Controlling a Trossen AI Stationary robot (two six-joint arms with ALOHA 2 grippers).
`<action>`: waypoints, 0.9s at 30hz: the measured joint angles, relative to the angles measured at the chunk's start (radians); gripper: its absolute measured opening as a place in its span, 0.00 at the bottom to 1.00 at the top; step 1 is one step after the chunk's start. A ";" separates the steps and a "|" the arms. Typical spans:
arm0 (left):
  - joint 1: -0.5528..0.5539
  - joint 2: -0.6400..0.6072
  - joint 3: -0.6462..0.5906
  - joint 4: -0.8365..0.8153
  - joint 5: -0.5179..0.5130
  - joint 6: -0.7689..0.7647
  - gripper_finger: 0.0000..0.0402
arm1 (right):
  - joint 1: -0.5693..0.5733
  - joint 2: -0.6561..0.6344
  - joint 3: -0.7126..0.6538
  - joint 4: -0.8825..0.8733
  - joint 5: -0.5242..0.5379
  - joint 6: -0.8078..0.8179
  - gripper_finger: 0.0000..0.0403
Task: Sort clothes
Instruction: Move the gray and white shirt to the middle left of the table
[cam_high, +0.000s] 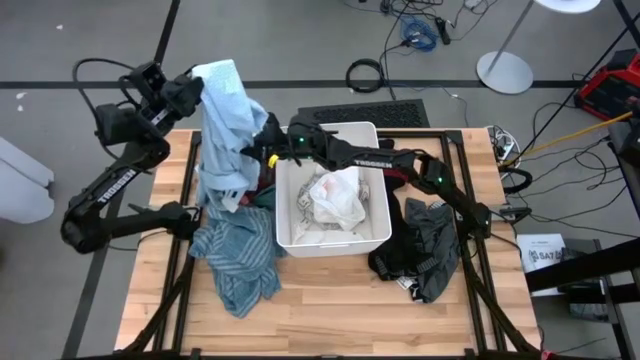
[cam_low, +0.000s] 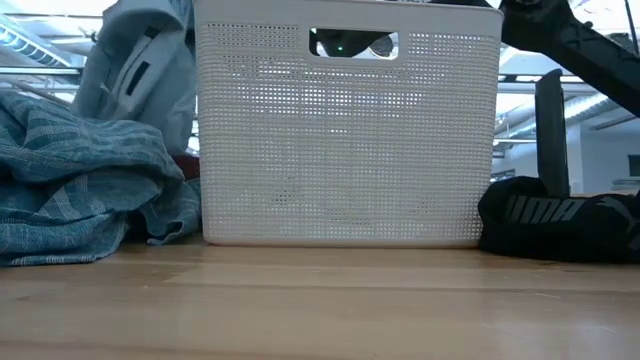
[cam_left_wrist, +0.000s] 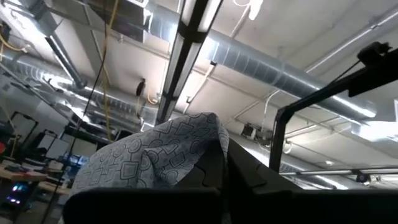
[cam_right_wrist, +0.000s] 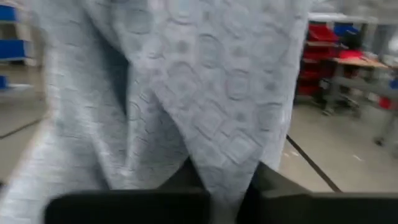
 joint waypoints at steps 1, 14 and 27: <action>0.000 -0.006 0.000 0.000 0.008 0.002 0.01 | 0.001 -0.001 0.000 0.012 -0.026 0.002 0.03; 0.000 -0.117 0.000 -0.004 0.124 0.002 0.01 | 0.042 -0.166 0.002 0.118 -0.336 0.118 0.00; -0.014 -0.225 0.001 0.037 0.143 -0.005 0.01 | 0.199 -0.306 0.001 0.157 -0.448 0.119 0.00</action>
